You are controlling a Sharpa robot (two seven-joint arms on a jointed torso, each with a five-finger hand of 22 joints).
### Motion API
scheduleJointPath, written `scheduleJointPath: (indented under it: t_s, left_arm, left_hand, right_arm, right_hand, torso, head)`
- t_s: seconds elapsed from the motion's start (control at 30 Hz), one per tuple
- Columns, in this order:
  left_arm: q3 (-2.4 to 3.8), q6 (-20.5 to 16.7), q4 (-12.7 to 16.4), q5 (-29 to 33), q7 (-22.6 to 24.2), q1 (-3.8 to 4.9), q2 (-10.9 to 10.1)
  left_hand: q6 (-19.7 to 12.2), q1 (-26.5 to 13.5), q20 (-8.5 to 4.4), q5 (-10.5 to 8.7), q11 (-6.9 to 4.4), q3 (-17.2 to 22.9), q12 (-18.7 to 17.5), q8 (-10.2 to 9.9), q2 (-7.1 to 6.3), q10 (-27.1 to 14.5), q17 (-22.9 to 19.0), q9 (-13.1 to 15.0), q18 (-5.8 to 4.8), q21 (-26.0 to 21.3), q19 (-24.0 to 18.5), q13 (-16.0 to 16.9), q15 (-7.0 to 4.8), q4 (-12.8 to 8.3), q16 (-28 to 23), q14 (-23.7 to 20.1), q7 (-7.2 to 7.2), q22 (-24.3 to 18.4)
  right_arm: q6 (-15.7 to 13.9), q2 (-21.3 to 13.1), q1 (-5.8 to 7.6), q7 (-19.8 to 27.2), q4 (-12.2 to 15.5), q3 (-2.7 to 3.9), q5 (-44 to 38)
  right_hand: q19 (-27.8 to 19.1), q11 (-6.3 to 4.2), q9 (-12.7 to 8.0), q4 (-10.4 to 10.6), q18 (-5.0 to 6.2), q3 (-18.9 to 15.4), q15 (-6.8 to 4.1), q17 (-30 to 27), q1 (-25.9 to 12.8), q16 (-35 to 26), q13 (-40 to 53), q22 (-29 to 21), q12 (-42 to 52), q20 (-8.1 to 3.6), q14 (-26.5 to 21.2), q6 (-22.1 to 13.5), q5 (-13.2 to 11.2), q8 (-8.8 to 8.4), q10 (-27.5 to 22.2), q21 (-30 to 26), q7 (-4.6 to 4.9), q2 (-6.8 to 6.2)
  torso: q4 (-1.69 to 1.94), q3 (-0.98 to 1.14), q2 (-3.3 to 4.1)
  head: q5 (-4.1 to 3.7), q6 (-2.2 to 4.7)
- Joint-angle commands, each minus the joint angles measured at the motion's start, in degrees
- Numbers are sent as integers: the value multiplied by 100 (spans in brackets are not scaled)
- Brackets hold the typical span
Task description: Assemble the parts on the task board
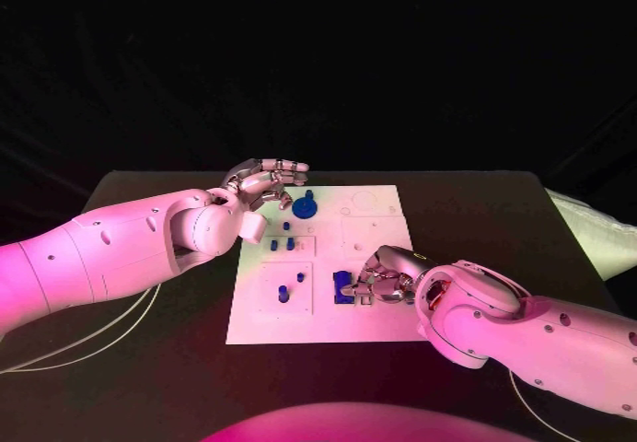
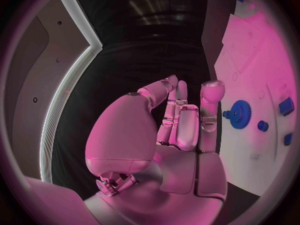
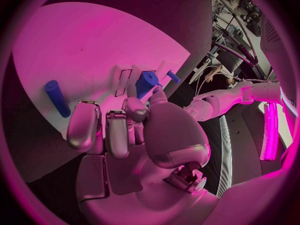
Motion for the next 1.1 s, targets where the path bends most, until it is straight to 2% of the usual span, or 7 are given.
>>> scheduleJointPath:
  t_s: [0.03, 0.17, 0.57, 0.73, 1.1]
  left_arm:
    - [4, 123, 5, 19, 7, -1, 8]
    - [4, 122, 4, 19, 4, -1, 9]
    - [3, 127, 2, 19, -3, -2, 9]
    - [3, 118, 0, 19, -3, -2, 6]
    - [3, 132, -4, 19, -7, -5, 0]
  left_hand:
    - [-45, -13, 5, -5, -13, 17, -16, 38, 29, -9, 4, -10, -3, -29, -38, -6, 4, 23, 5, -11, 12, -5]
    - [-45, -13, 5, -5, -13, 17, -16, 38, 29, -9, 4, -10, -3, -29, -38, -6, 4, 23, 5, -11, 12, -5]
    - [-45, -13, 5, -5, -13, 17, -16, 38, 29, -9, 4, -10, -3, -29, -38, -6, 4, 23, 5, -11, 12, -5]
    - [-45, -13, 5, -5, -13, 17, -16, 38, 29, -9, 4, -10, -3, -29, -38, -6, 4, 23, 5, -11, 12, -5]
    - [-47, -13, 6, -5, -13, 16, -16, 38, 29, -10, 4, -10, -2, -32, -39, -6, 4, 23, 5, -11, 12, -7]
  right_arm:
    - [145, 2, -3, -25, 6, 2, -167]
    - [193, 9, -3, -35, 0, 2, -182]
    - [208, 32, -3, -53, -25, 2, -193]
    - [204, 32, -3, 0, -21, 2, -231]
    - [-95, -85, -12, 724, 97, 7, -113]
  right_hand:
    - [26, -10, 49, -181, -116, 102, -39, 45, 288, 5, 26, 40, -10, -21, 369, -31, -144, -31, 10, -5, -3, 33]
    - [31, -15, 91, -305, -119, 168, -41, 79, 453, 21, 55, 55, 9, -19, 375, -28, -273, -36, 28, 1, -7, 48]
    - [35, -20, 127, -335, -121, 204, -43, 100, 486, 30, 289, 67, 236, -20, 378, 9, -310, -25, 135, 6, -18, 97]
    - [36, -33, 156, -414, -121, 233, -52, 106, 574, 33, 327, 73, 261, -25, 378, 20, -321, -26, 143, 8, -31, 84]
    - [50, -32, 194, -378, -130, 206, -52, 155, 492, 56, 502, 123, 424, -29, 387, 54, -332, -20, 214, 31, -33, 87]
  torso:
    - [0, -5, -1]
    - [8, -7, -2]
    - [-4, -5, -3]
    - [0, -6, -5]
    - [-2, 1, 1]
  head:
    - [-3, -8]
    - [-7, -21]
    - [6, -28]
    - [-1, -26]
    - [13, -17]
